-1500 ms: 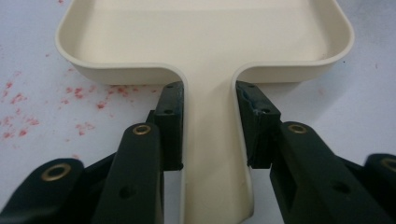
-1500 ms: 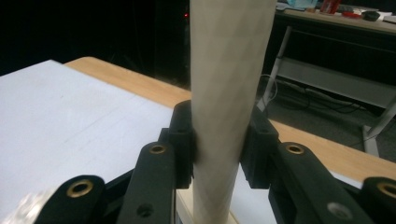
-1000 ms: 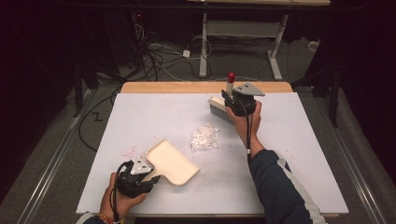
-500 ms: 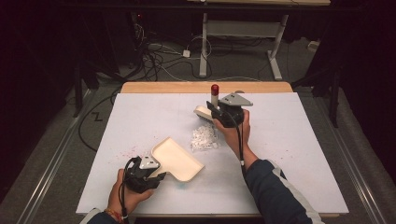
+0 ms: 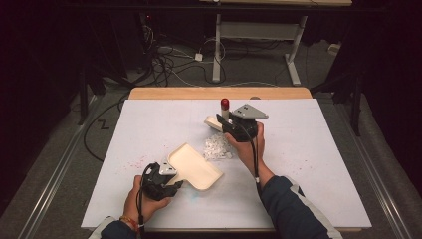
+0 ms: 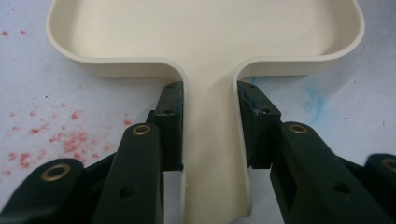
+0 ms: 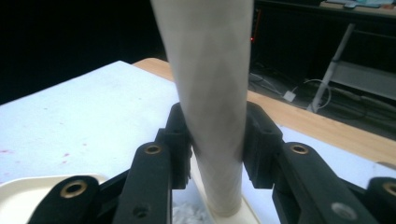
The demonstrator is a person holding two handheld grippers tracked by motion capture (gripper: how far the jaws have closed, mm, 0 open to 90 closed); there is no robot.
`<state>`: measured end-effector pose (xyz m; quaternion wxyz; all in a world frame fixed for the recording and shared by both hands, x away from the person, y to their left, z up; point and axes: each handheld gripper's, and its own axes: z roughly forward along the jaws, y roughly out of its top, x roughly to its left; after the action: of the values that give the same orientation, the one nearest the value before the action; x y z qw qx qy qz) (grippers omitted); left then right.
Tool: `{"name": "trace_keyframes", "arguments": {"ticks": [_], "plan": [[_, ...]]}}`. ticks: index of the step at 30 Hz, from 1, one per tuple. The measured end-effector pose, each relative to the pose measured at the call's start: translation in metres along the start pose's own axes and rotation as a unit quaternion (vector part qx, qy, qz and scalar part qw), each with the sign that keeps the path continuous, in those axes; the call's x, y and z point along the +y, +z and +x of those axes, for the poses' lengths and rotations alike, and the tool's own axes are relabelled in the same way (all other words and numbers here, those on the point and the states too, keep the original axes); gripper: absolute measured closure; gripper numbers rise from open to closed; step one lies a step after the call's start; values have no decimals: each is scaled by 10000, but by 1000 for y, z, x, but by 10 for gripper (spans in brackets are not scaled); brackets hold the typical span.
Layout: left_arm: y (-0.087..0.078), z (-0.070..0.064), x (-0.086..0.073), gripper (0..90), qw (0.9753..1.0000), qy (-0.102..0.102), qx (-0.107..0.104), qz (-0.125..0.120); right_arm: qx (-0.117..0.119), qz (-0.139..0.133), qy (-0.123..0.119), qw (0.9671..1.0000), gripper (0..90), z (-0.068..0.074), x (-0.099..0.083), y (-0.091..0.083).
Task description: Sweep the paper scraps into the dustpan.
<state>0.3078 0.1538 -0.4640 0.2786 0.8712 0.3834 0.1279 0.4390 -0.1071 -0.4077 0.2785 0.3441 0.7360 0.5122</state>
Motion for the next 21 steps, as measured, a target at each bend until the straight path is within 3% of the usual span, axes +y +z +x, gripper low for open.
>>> {"name": "trace_keyframes", "arguments": {"ticks": [7, 21], "plan": [[1, 0, 1, 632, 10000, -11, -4, 34, 99, 33, -213, 9997, 672, 13, -1, -2], [6, -2, 11, 632, 9999, -82, 35, 121, 177, 5, -138, 9997, 674, 11, -2, -8]]}}
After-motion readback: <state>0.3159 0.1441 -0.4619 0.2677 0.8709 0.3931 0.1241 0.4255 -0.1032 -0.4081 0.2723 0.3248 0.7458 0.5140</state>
